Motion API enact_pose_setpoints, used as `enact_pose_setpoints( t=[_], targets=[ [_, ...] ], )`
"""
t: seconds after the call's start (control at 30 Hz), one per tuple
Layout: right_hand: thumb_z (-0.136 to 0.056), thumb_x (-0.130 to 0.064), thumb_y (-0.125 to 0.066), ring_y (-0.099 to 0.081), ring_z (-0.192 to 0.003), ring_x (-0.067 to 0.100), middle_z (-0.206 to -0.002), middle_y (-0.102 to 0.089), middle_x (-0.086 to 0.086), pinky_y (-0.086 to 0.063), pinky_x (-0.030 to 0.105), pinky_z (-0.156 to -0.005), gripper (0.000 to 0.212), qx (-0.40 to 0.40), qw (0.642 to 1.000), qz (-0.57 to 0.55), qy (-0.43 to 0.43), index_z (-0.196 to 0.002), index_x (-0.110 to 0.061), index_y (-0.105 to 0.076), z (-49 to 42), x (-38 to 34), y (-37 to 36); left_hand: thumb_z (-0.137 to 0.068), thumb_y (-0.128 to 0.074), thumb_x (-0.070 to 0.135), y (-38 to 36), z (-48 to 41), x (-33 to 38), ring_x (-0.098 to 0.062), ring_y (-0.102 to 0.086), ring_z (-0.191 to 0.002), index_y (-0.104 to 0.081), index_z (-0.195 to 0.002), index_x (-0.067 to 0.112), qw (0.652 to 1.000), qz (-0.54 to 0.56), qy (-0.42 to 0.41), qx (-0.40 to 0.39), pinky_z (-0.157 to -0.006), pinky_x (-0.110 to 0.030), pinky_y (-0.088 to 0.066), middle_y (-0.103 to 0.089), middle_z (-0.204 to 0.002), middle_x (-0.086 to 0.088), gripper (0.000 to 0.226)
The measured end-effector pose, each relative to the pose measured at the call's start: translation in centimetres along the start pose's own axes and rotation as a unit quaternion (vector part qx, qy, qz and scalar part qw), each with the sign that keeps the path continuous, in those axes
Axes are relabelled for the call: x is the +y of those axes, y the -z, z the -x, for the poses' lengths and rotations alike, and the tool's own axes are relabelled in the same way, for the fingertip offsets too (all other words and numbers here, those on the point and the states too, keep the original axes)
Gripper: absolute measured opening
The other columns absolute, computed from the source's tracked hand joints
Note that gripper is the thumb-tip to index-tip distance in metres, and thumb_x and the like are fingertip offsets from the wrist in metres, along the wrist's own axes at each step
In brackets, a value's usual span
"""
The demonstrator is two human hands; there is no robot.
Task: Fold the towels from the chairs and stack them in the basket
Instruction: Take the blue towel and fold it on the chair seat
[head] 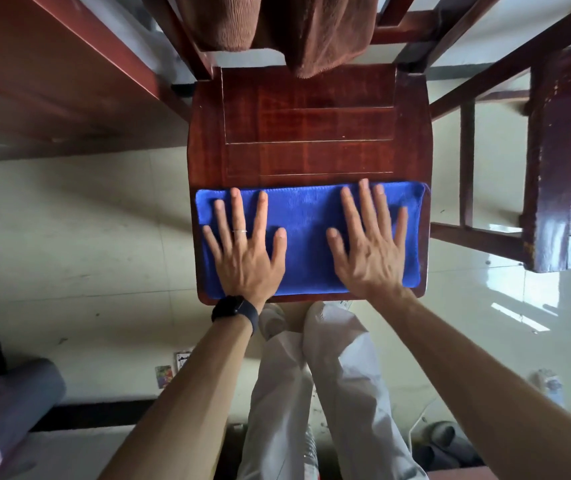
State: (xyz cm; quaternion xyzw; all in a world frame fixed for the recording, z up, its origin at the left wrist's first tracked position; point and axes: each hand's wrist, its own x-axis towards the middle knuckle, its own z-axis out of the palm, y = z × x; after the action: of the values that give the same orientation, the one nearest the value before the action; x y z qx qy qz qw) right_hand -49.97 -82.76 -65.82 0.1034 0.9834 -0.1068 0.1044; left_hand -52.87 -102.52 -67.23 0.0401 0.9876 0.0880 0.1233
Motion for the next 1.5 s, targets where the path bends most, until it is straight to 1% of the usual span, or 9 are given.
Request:
enact_pose_setpoints(
  t=[0.23,0.57,0.67,0.77,0.87,1.0,1.1,1.3,1.5],
  targets=[
    [-0.101,-0.061,-0.029,-0.008,-0.155,0.024,-0.168,-0.011,0.003,-0.001,0.060,-0.120,0.065,-0.008,0.997,0.016,-0.074,-0.159,-0.035,-0.018,0.0,1.8,-0.9,-0.096,-0.038,0.058,-0.4,-1.6,-1.0,-0.039,-0.006,-0.152,-0.024,-0.157,0.032,0.997,-0.048,-0.054,0.009,-0.119,-0.062,-0.007,-0.011,-0.165,-0.013,0.067],
    [-0.089,-0.069,-0.041,-0.026,-0.147,0.027,-0.161,-0.030,0.003,-0.016,0.058,-0.115,0.075,-0.007,0.966,-0.022,-0.256,-0.154,-0.032,-0.035,7.2,0.0,0.4,-0.087,-0.043,0.038,4.2,-15.5,5.4,-0.026,-0.010,-0.153,-0.027,-0.153,0.044,0.906,-0.135,-0.396,-0.061,-0.121,-0.058,-0.005,-0.012,-0.167,-0.003,0.068],
    [-0.087,-0.062,-0.050,-0.035,-0.139,0.025,-0.148,-0.042,0.001,-0.020,0.052,-0.113,0.065,-0.017,0.960,-0.058,-0.272,-0.145,-0.034,-0.045,6.3,0.2,1.7,-0.084,-0.048,0.028,4.7,-13.2,8.8,-0.026,-0.008,-0.153,-0.031,-0.152,0.041,0.953,-0.095,-0.279,-0.067,-0.120,-0.059,-0.005,-0.009,-0.167,-0.003,0.072],
    [-0.088,-0.044,-0.060,-0.047,-0.127,0.028,-0.133,-0.051,0.003,-0.027,0.047,-0.107,0.050,-0.042,0.942,-0.130,-0.307,-0.134,-0.029,-0.051,4.9,1.8,3.6,-0.079,-0.054,0.024,4.6,-5.6,9.7,-0.029,-0.038,-0.139,-0.049,-0.143,0.029,0.991,0.104,-0.085,0.005,-0.113,-0.051,-0.031,-0.040,-0.153,-0.009,0.064],
    [-0.087,-0.032,-0.060,-0.048,-0.122,0.035,-0.126,-0.054,0.011,-0.035,0.047,-0.098,0.043,-0.085,0.920,-0.179,-0.337,-0.126,-0.016,-0.048,3.7,3.7,5.6,-0.076,-0.064,0.023,3.6,3.2,9.0,-0.034,-0.054,-0.113,-0.059,-0.123,0.012,0.957,0.266,0.117,0.004,-0.096,-0.040,-0.041,-0.060,-0.120,-0.013,0.049],
    [-0.080,-0.040,-0.062,-0.062,-0.108,0.035,-0.112,-0.065,0.008,-0.049,0.045,-0.094,0.032,-0.172,0.874,-0.266,-0.368,-0.103,-0.020,-0.053,2.6,5.4,6.6,-0.083,-0.070,0.035,2.8,9.3,8.8,-0.028,-0.064,-0.098,-0.061,-0.109,0.013,0.823,0.370,0.396,-0.173,-0.083,-0.033,-0.048,-0.068,-0.099,-0.003,0.035],
    [-0.073,-0.037,-0.063,-0.075,-0.075,0.031,-0.092,-0.073,0.001,-0.061,0.048,-0.076,0.021,-0.196,0.836,-0.353,-0.372,-0.091,-0.025,-0.063,2.9,6.4,6.4,-0.087,-0.065,0.041,2.6,9.7,9.0,-0.022,-0.059,-0.073,-0.063,-0.074,0.018,0.750,0.445,0.417,-0.256,-0.066,-0.031,-0.042,-0.060,-0.061,0.011,0.027],
    [-0.084,-0.026,-0.074,-0.069,-0.070,0.020,-0.088,-0.072,0.003,-0.058,0.037,-0.072,0.011,-0.194,0.780,-0.443,-0.397,-0.089,-0.018,-0.067,4.7,6.7,7.3,-0.098,-0.057,0.015,4.4,9.2,7.3,-0.021,-0.067,-0.082,-0.056,-0.089,0.017,0.624,0.574,0.444,-0.290,-0.067,-0.028,-0.041,-0.065,-0.086,-0.006,0.009],
    [-0.087,-0.019,-0.075,-0.069,-0.065,0.023,-0.083,-0.070,0.009,-0.054,0.029,-0.062,0.016,-0.243,0.749,-0.445,-0.426,-0.094,-0.017,-0.061,9.9,4.9,8.8,-0.092,-0.068,0.016,8.0,11.2,2.9,-0.018,-0.067,-0.064,-0.047,-0.088,0.018,0.706,0.498,0.422,-0.275,-0.056,-0.025,-0.040,-0.065,-0.090,-0.011,0.021]
  ],
)
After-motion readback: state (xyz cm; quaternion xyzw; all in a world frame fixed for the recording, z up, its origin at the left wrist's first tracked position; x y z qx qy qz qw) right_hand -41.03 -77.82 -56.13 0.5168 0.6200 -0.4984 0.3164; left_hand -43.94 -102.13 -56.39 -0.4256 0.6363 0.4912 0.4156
